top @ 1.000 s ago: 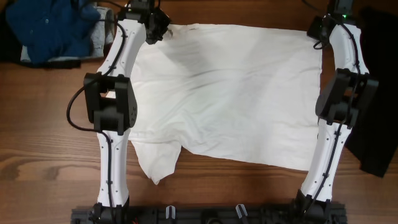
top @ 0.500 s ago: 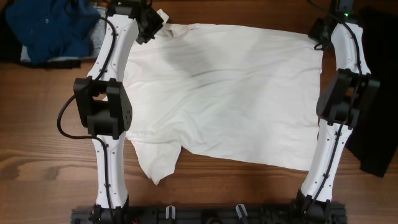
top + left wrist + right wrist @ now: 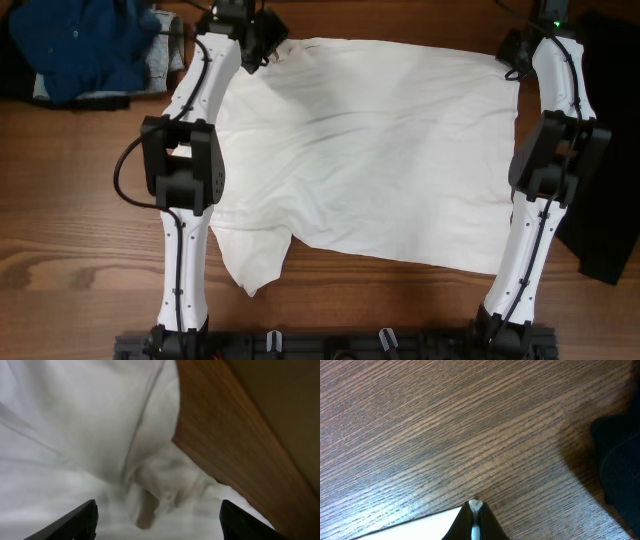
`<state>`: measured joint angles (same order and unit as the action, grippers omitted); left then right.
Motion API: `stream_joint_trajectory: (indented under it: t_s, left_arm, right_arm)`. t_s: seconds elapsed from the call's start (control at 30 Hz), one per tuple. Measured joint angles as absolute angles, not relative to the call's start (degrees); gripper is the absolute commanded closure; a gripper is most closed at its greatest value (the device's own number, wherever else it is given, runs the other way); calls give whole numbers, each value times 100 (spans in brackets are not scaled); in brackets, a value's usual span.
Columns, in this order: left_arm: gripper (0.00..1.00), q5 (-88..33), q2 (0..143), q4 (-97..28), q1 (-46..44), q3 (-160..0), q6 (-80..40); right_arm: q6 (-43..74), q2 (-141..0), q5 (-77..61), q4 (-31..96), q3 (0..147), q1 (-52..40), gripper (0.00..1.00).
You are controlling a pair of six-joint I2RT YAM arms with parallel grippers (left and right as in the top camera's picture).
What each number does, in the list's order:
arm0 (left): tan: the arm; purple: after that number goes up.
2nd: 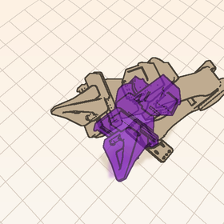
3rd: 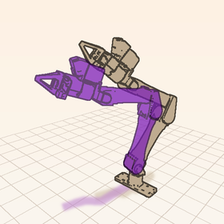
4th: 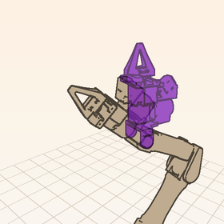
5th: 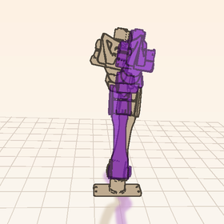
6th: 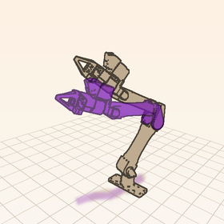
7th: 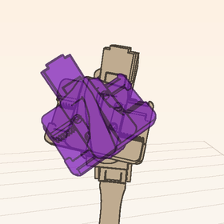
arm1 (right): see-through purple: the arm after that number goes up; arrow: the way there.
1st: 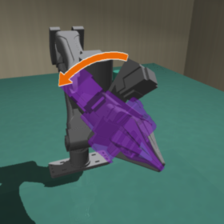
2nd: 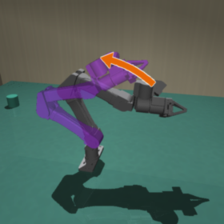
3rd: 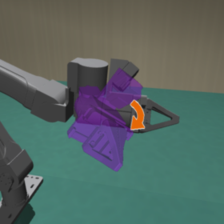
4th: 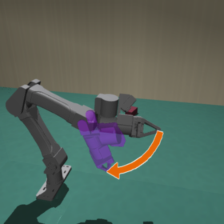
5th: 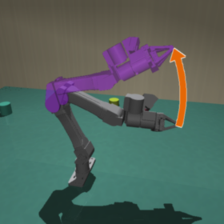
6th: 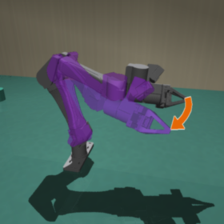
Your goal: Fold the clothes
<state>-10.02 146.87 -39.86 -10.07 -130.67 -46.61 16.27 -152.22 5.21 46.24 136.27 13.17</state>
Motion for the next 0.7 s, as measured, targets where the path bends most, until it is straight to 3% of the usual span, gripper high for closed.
stream_joint_trajectory:
  t_s: [0.53,0.7]
  left_arm:
    - [51,-1061,14866,-3699,-1007,-13063,-4858]
    - [77,-1070,14908,-3671,-1007,-13063,-4882]
  right_arm:
    - [1627,-15224,521,4624,13627,1317,96]
    - [1627,-15224,521,4624,13627,1317,96]
